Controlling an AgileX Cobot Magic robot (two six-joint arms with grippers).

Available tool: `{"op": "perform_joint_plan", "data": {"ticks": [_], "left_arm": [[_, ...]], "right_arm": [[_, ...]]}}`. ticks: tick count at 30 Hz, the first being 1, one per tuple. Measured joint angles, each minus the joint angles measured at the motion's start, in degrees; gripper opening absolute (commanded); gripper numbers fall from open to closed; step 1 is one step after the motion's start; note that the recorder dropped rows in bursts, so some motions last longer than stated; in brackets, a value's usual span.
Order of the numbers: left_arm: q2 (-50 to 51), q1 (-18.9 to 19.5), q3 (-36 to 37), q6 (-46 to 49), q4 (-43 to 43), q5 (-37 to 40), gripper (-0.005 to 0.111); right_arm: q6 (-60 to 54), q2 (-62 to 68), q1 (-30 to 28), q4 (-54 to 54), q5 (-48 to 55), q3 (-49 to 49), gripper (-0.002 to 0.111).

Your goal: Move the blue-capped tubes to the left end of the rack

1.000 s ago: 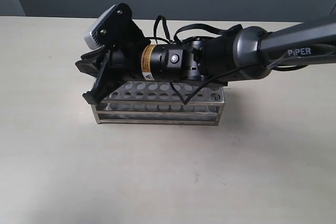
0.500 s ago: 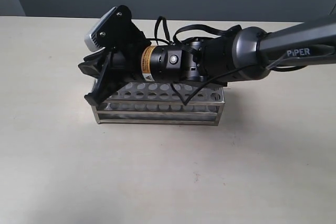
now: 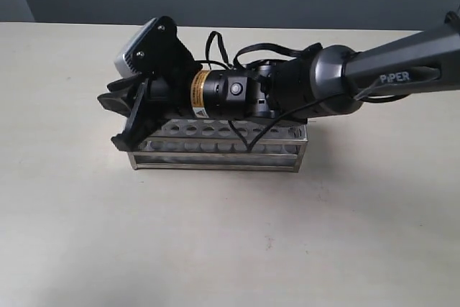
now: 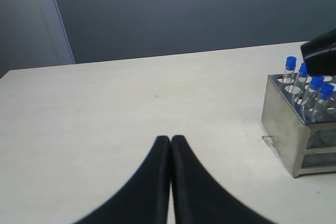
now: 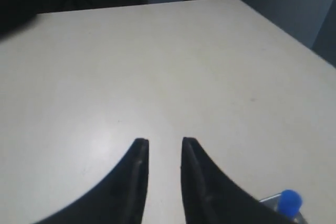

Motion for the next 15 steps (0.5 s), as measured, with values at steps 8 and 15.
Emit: {"op": "perform_joint_plan", "data": {"ticks": [8,15], "left_arm": [[0.0,0.0,0.0,0.0,0.0,0.0,0.001],[0.0,0.0,0.0,0.0,0.0,0.0,0.001]], "right_arm": [[0.1,-15.7,-2.9,4.1,17.9,0.1,-0.001],[0.1,-31.9,-13.7,4.3,29.0,9.1,-0.001]]}}
